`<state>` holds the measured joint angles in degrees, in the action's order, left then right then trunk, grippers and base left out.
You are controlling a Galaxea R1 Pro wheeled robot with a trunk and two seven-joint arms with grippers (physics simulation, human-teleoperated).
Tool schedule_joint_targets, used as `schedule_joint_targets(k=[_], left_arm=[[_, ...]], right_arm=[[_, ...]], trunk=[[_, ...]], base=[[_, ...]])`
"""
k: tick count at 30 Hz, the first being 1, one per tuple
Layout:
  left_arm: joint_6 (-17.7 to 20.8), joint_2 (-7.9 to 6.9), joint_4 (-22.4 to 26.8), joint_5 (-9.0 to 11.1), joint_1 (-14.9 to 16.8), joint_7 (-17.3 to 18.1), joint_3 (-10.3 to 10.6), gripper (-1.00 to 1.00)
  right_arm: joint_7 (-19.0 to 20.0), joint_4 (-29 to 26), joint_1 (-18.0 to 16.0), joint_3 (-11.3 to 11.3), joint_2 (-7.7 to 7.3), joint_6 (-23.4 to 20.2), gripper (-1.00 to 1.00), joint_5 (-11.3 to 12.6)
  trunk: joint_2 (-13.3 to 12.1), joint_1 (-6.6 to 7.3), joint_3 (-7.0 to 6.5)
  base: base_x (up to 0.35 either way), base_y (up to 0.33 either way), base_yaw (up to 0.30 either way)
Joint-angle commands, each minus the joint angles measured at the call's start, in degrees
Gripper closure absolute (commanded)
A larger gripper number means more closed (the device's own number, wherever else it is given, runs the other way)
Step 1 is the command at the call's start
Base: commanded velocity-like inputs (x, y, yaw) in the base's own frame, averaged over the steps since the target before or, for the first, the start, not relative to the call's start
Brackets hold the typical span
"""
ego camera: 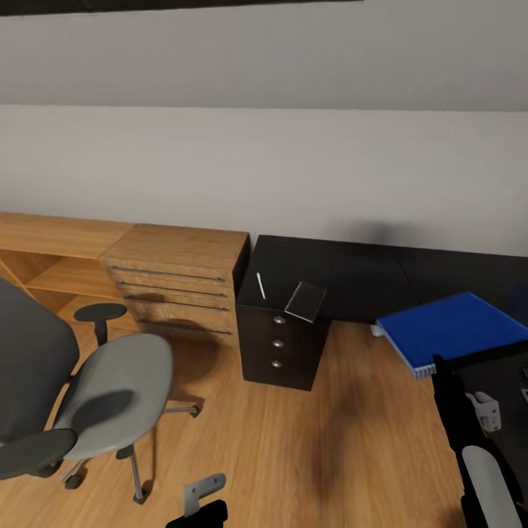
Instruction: In the bedroom, organize the workspace by keeping the computer under the desk, ensuring the monitor is on the desk, placing the keyboard on the desk next to the monitor, placing the mouse on the desk next to the keyboard, moving the folder from the swivel chair onto the desk next to the mouse, stacking the notebook on top of the folder with the pen on top of the notebook, and positioning the swivel chair next to the desk.
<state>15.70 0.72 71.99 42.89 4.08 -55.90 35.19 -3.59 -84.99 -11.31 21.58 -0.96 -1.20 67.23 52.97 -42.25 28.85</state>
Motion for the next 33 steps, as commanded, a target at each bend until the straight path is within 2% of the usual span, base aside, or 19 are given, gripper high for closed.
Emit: schedule_joint_targets(k=[1, 11, 18, 33], left_arm=[[0.3, -0.01, 0.1, 0.2, 0.0, -0.4, 0.1, -1.0], [0.3, -0.01, 0.0, 0.3, 0.0, -0.4, 0.1, -1.0], [0.2, -0.01, -0.7, 0.2, 0.0, -0.4, 0.6, -1.0], [0.2, 0.04, -1.1, 0.2, 0.0, -0.4, 0.6, -1.0]], right_arm=[[-0.1, -0.2, 0.0, 0.0, -0.02, -0.1, 1.0, 0.4], [1.2, -0.3, 0.0, 0.1, 0.08, -0.1, 1.0, 0.4], [2.2, -0.3, 0.0, 0.4, 0.09, 0.0, 1.0, 0.4], [2.3, -0.3, 0.0, 0.5, 0.09, 0.1, 1.0, 0.4]], trunk=[[0.0, -0.01, 0.06], [0.0, -0.01, 0.06], [0.0, -0.01, 0.06], [0.0, -0.01, -1.04]], base=[[0.073, 0.0, -0.001], [0.079, 0.0, 0.0], [0.297, 0.0, 0.0], [0.008, 0.0, -0.049]])
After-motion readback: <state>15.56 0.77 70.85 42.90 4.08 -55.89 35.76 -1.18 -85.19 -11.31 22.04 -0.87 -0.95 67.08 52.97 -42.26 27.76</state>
